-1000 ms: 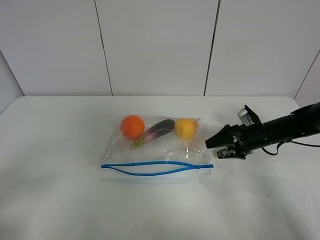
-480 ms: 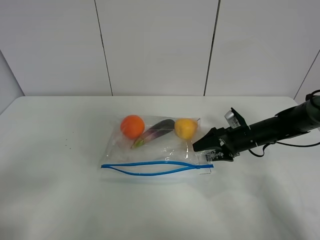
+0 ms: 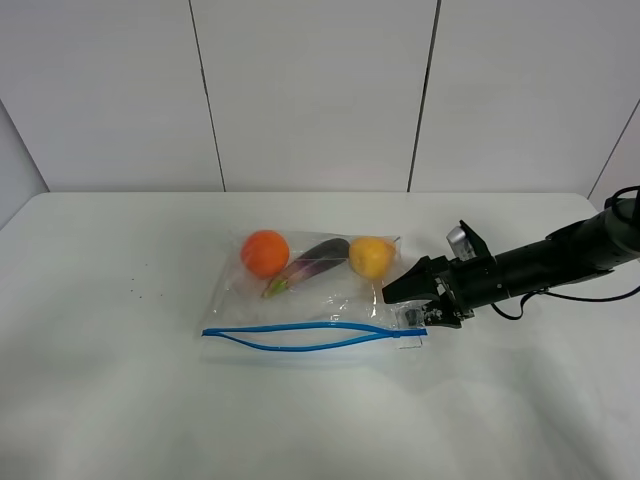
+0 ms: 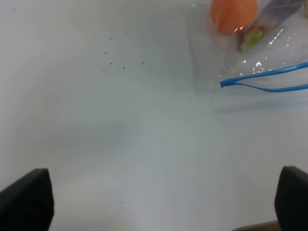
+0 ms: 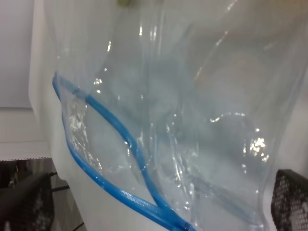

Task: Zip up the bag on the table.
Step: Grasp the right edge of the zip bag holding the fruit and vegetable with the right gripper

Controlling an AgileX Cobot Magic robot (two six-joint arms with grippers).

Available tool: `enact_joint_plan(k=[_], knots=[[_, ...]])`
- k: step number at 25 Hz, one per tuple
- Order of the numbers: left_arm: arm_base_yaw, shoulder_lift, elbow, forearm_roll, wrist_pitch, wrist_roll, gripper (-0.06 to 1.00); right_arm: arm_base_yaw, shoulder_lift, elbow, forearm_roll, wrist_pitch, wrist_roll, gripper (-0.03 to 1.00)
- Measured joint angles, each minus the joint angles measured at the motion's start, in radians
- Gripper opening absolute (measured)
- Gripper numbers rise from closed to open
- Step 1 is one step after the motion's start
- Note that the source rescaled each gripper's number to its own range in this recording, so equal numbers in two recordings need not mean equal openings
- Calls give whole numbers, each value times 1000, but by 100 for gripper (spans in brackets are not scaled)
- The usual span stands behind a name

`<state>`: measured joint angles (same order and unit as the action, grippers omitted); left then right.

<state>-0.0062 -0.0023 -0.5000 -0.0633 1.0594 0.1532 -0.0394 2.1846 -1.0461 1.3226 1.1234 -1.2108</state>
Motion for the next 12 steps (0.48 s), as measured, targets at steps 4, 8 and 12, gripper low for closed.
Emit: enact_joint_plan(k=[4, 8, 12], knots=[[0, 0, 0, 0, 0, 0, 100, 8, 0, 0, 0, 11, 0, 100], [0, 0, 0, 0, 0, 0, 100, 28, 9, 0, 10, 19, 0, 100], [0, 0, 0, 0, 0, 0, 100, 35, 22, 0, 11, 20, -3, 100]])
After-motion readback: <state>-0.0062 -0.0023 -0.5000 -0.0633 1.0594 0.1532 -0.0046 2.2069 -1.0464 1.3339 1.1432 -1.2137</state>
